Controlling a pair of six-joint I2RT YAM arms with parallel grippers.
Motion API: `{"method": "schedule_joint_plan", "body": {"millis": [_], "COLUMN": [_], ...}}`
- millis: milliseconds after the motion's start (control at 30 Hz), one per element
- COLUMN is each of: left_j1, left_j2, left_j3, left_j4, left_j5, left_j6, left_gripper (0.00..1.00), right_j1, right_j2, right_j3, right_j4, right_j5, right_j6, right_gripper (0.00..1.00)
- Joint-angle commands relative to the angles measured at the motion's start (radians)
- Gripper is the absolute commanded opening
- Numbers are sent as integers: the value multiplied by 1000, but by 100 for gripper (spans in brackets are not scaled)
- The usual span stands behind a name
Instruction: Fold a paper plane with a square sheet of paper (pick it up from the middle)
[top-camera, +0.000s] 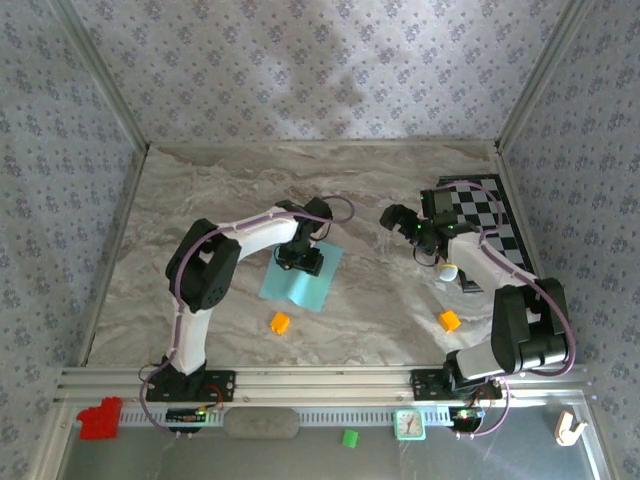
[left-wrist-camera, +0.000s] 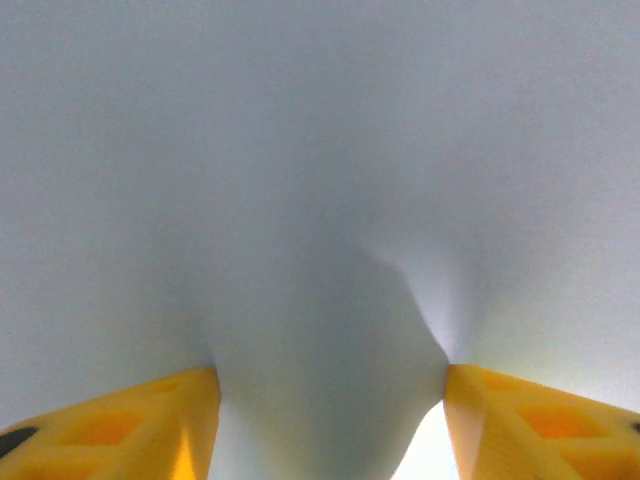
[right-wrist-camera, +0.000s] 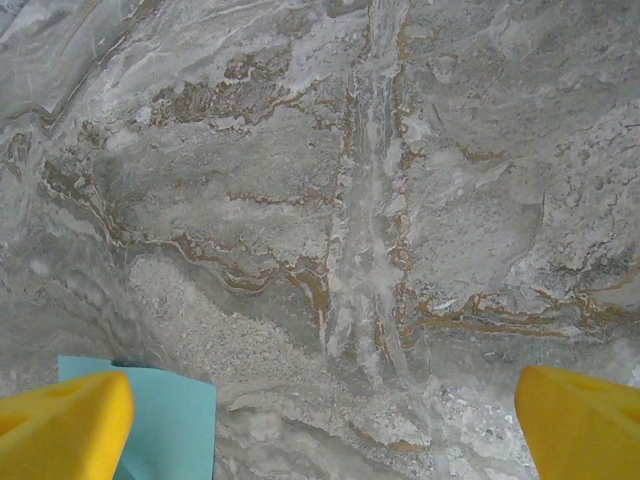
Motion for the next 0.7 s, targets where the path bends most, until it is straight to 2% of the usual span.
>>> {"method": "schedule_joint_plan", "body": {"millis": [0, 167, 300, 433, 533, 667], "left_j1": [15, 44, 81, 124, 131, 131], "left_j2": [-105, -250, -329, -337, -298, -249], "left_j3": [-20, -51, -107, -198, -228, -266], "left_j4": [33, 146, 312, 548, 638, 703], "left_j5": [58, 218, 364, 508, 515, 454], "left_j6": [-21, -71, -168, -317, -380, -446], "left_gripper": [50, 38, 37, 36, 35, 33], "right_j1": [-2, -2, -1, 2, 19, 51], "right_j2": [-39, -64, -69, -47, -17, 24], "right_j3": [0, -27, -50, -70, -76, -85], "right_j4": [40, 115, 199, 303, 347, 372], "right_j5": [-9, -79, -175, -296, -332, -339], "right_j6": [9, 12, 40, 82, 114, 138], "right_gripper": [100, 100, 97, 89, 81, 74]}}
